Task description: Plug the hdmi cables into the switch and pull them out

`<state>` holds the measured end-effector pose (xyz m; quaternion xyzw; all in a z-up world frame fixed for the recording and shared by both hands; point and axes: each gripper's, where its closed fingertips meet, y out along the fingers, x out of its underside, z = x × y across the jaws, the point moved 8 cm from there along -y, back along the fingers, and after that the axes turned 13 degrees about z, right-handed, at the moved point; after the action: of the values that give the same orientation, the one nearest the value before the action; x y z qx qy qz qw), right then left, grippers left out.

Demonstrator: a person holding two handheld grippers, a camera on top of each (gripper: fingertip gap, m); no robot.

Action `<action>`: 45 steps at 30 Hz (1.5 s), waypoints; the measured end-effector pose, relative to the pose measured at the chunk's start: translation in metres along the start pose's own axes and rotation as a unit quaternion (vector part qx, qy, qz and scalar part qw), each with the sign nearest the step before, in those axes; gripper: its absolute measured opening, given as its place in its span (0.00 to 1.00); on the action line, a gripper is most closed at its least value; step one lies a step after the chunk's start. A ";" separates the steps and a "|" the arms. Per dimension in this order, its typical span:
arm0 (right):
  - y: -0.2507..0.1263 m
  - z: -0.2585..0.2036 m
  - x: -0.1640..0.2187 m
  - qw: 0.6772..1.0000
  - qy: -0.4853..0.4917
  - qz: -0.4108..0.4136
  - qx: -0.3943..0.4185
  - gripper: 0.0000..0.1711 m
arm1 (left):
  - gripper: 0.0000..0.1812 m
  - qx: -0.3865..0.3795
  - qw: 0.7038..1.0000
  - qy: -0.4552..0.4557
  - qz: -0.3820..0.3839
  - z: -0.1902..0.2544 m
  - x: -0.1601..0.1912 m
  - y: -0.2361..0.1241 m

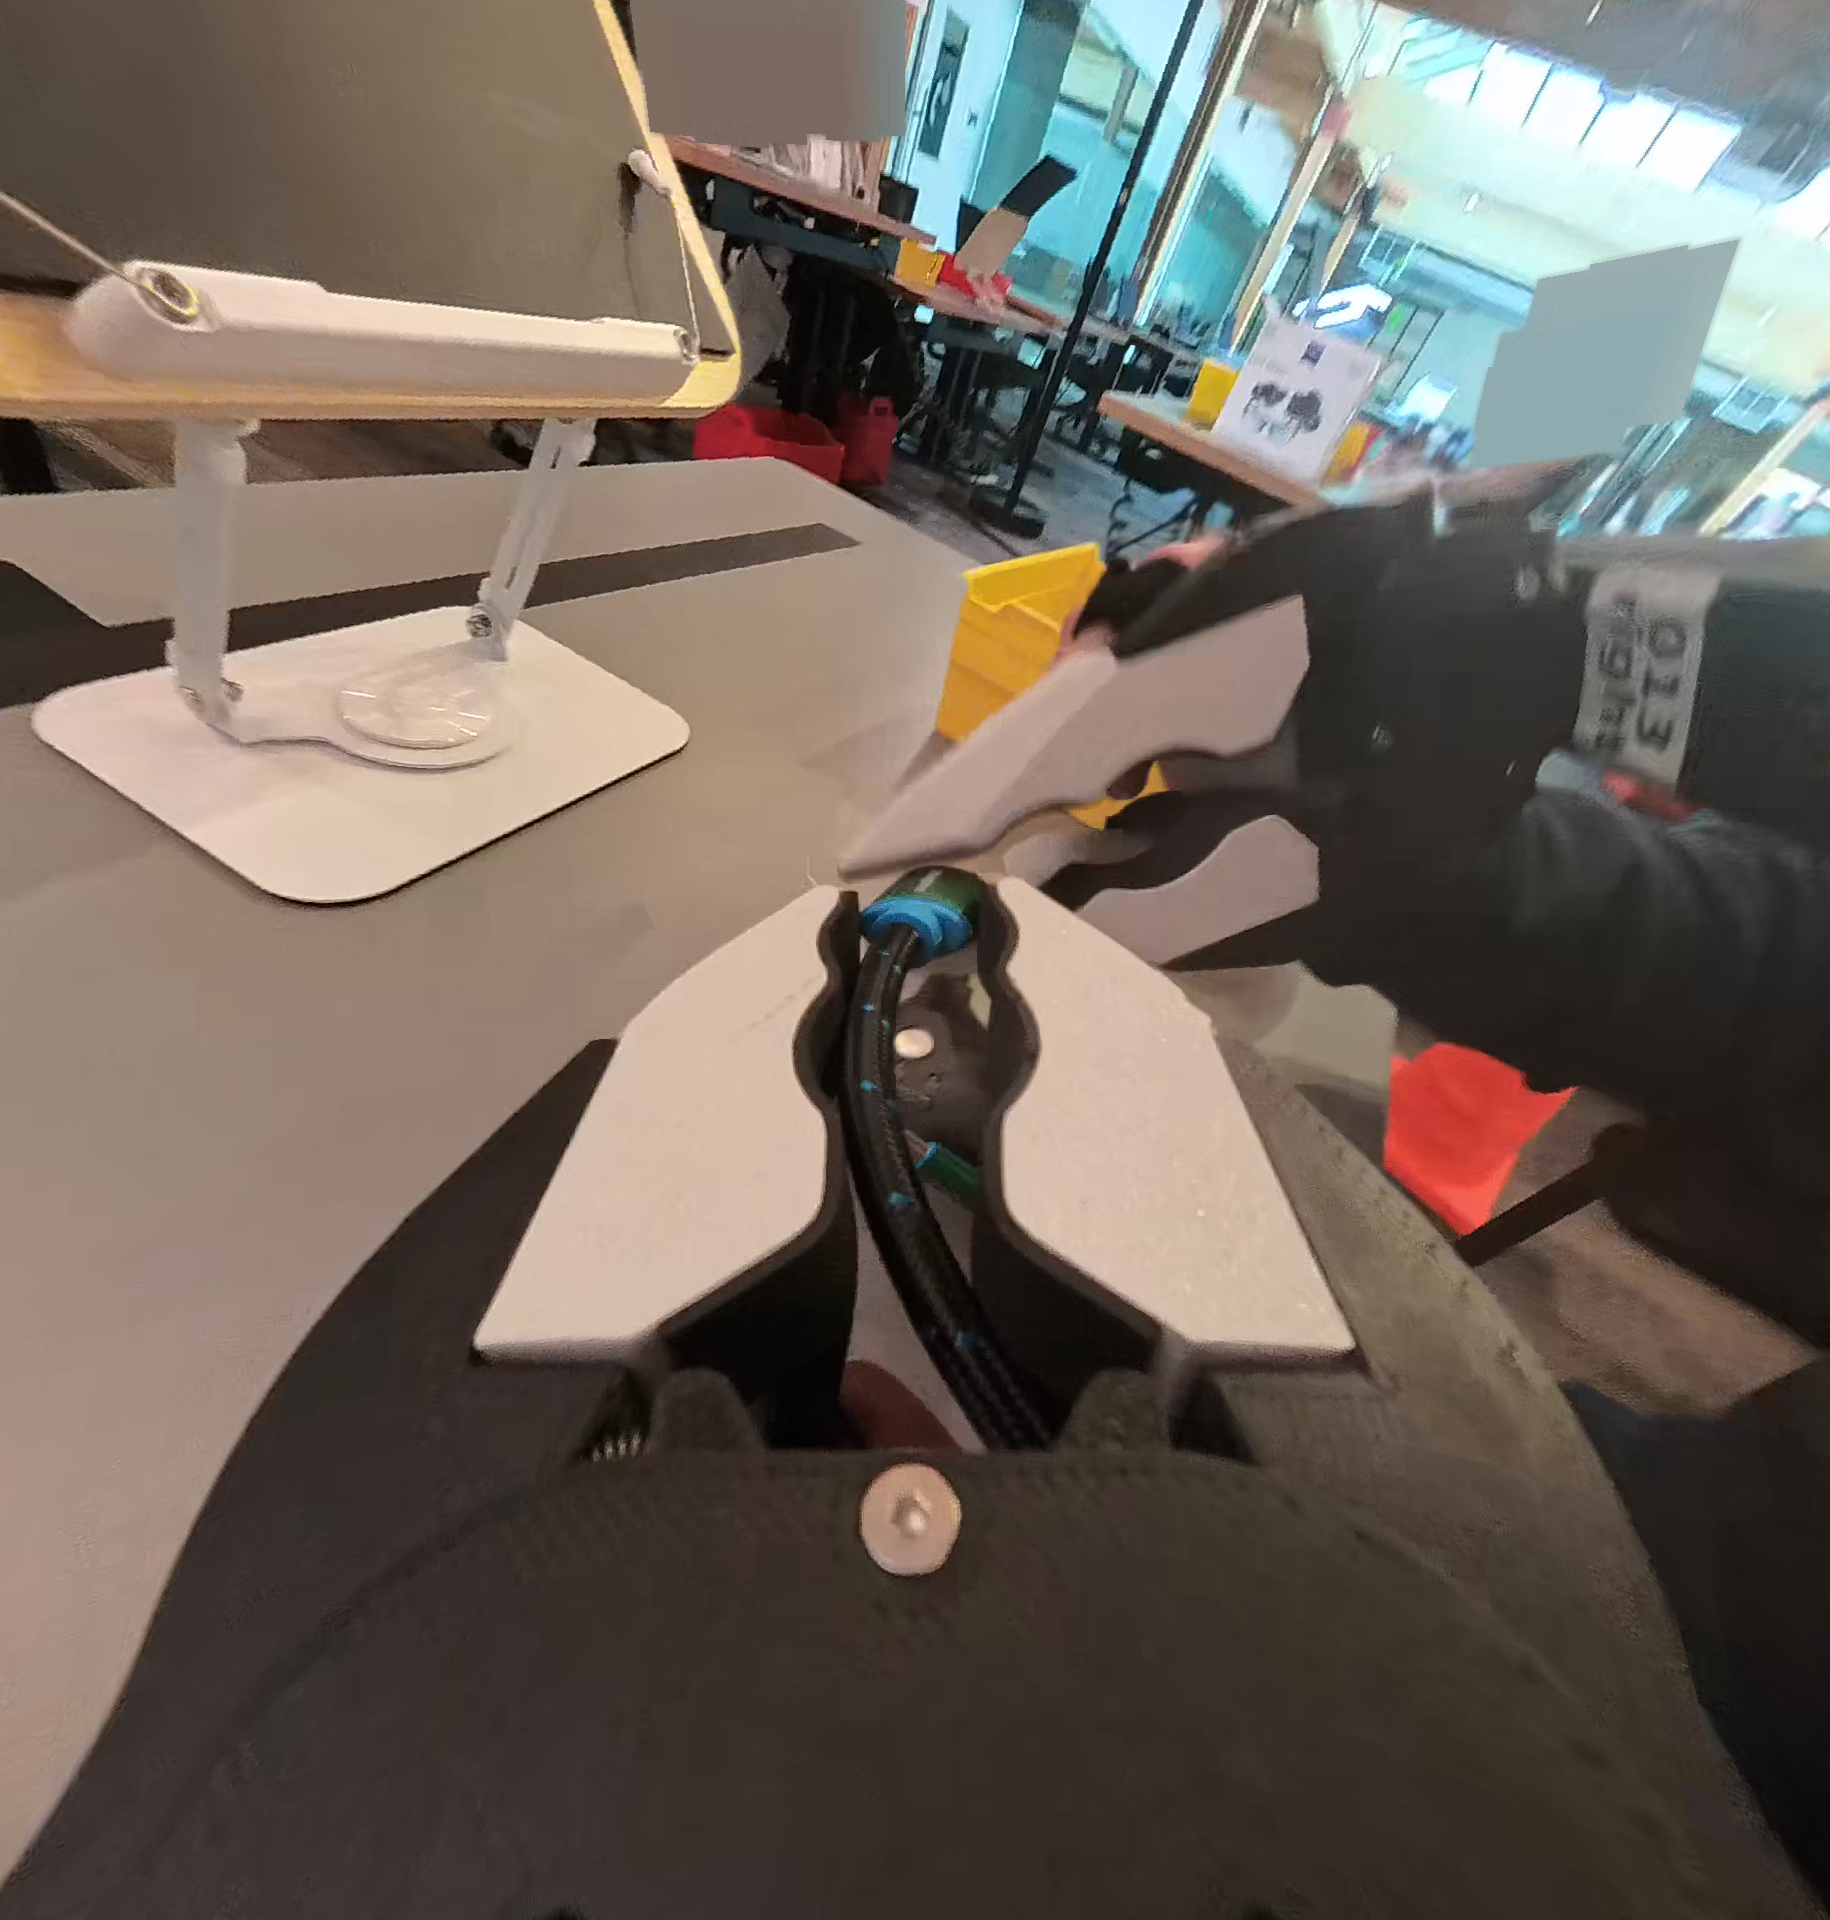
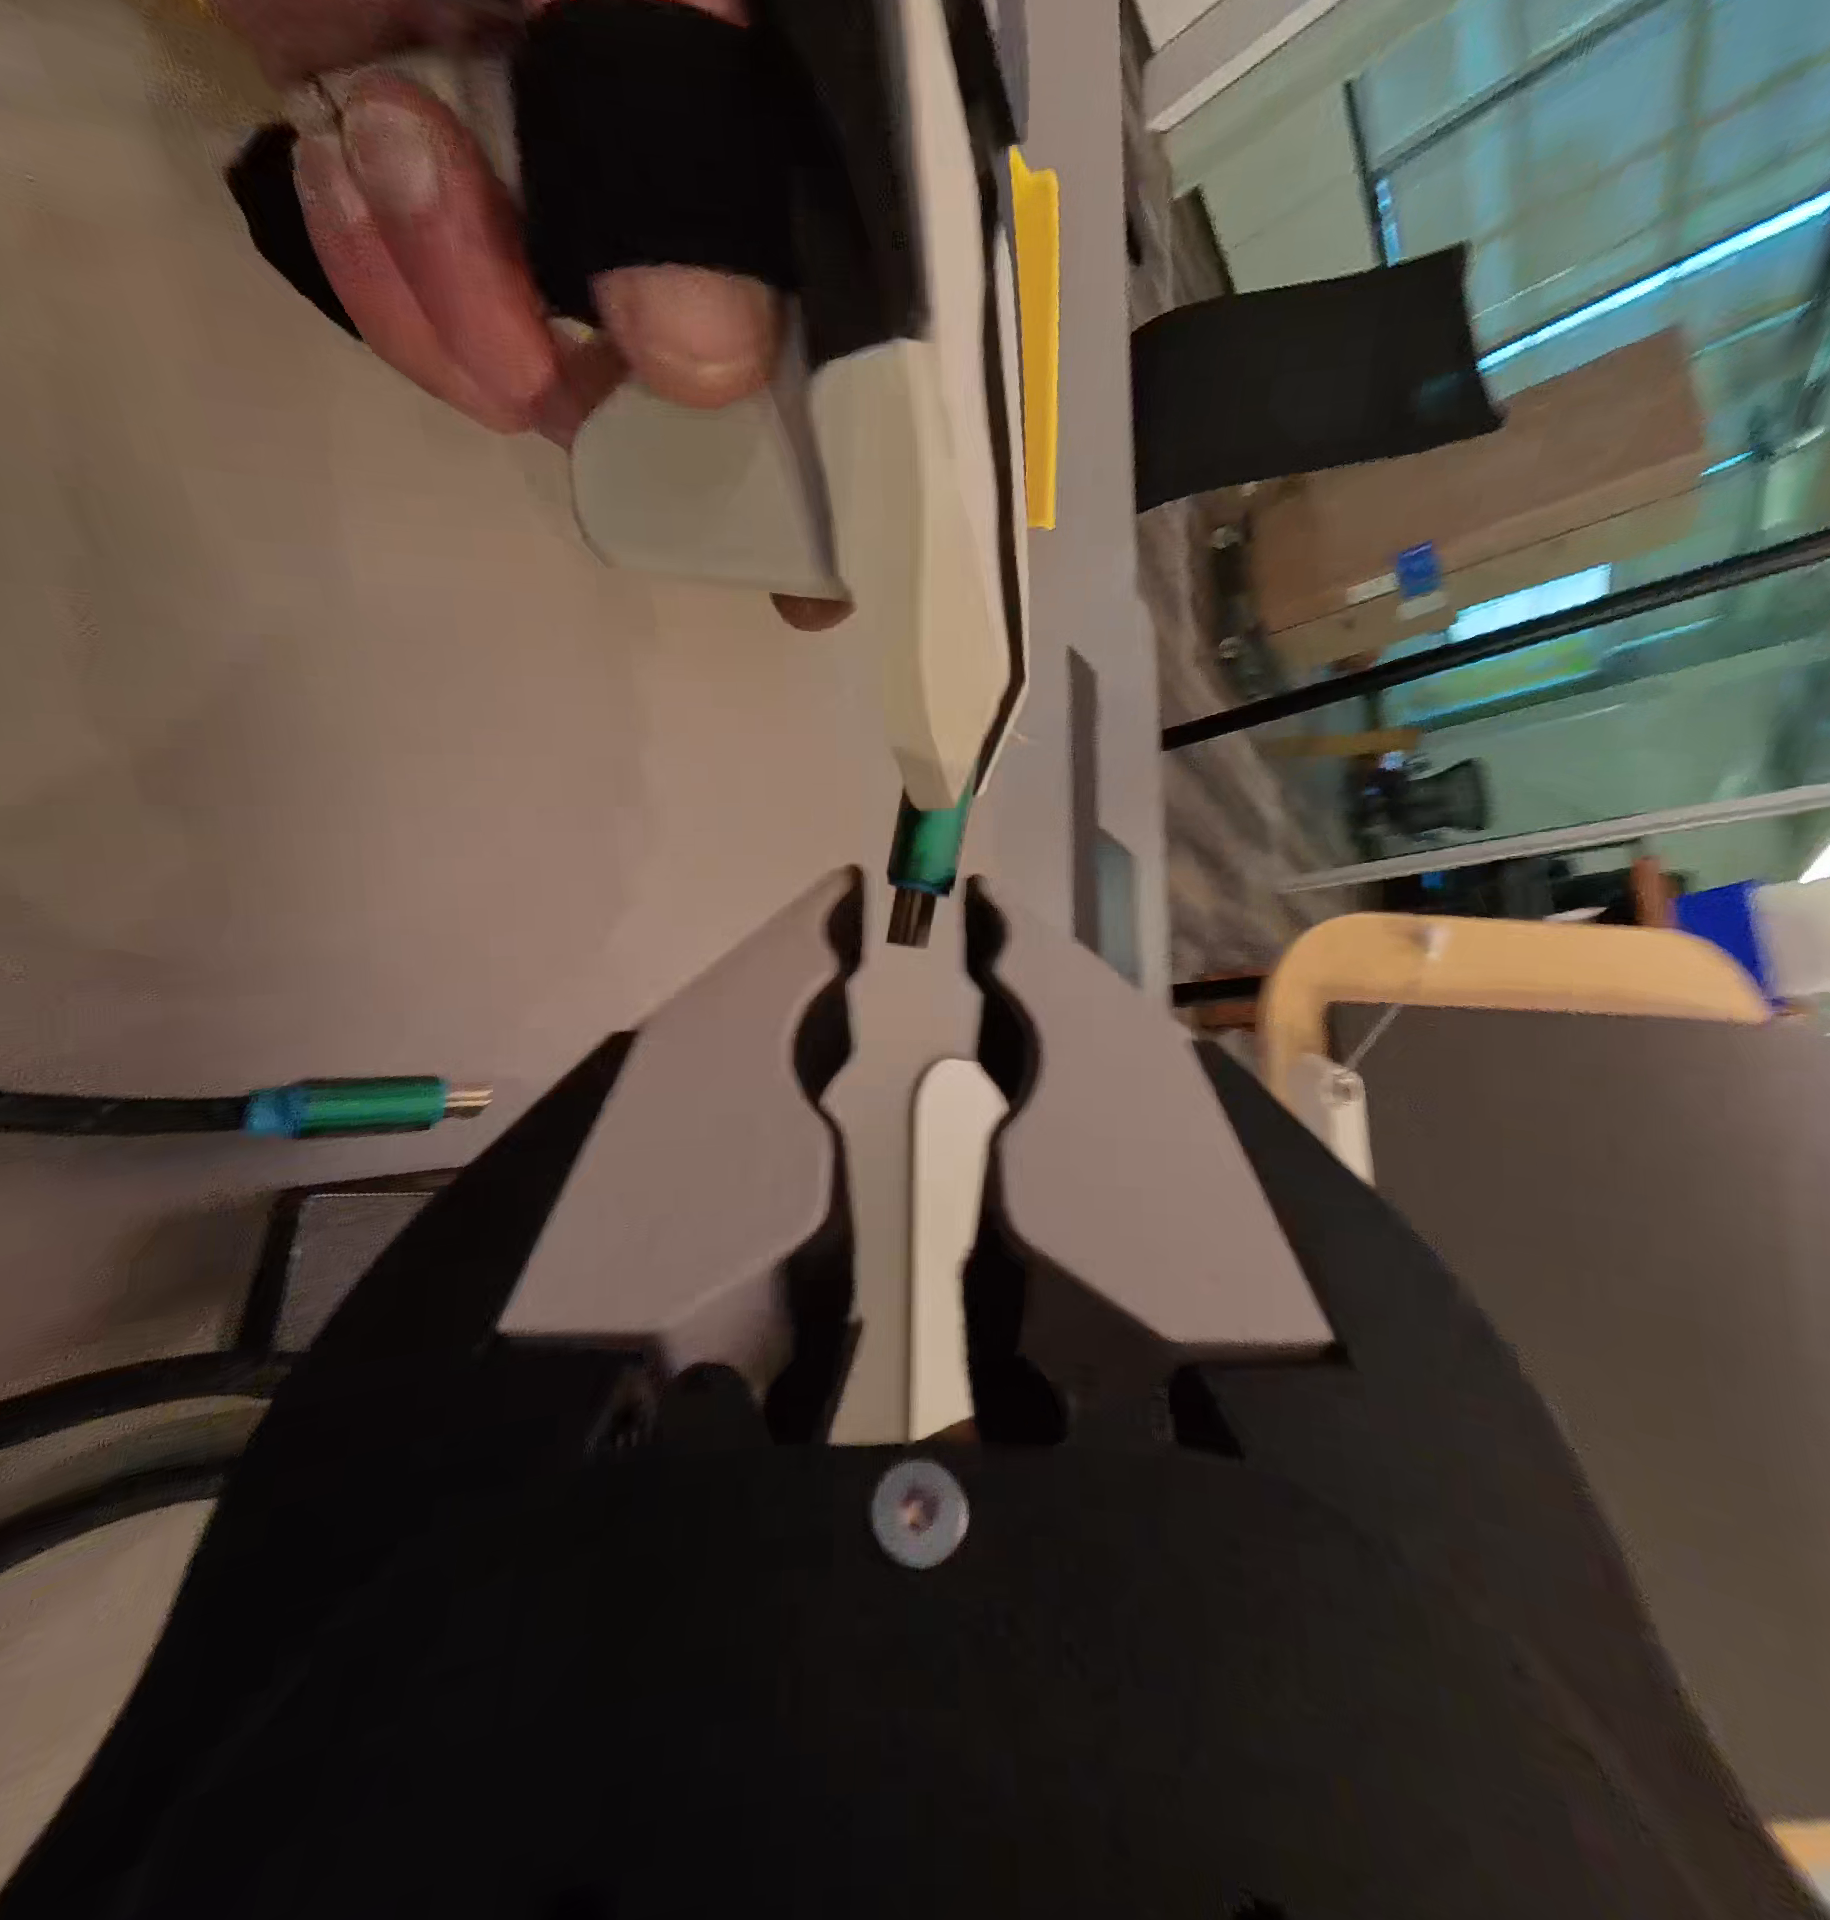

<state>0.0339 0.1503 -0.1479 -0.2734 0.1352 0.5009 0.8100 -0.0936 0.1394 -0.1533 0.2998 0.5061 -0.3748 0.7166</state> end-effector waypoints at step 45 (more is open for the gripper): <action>-0.021 -0.010 0.037 0.557 0.703 0.213 -0.388 0.04 | 0.32 0.078 0.872 0.483 0.007 0.043 0.006 -0.002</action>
<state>0.0699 0.1646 -0.1680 -0.7897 0.5086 0.3114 0.1437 -0.0724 0.1019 -0.1459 0.5020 0.7563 -0.2166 0.3594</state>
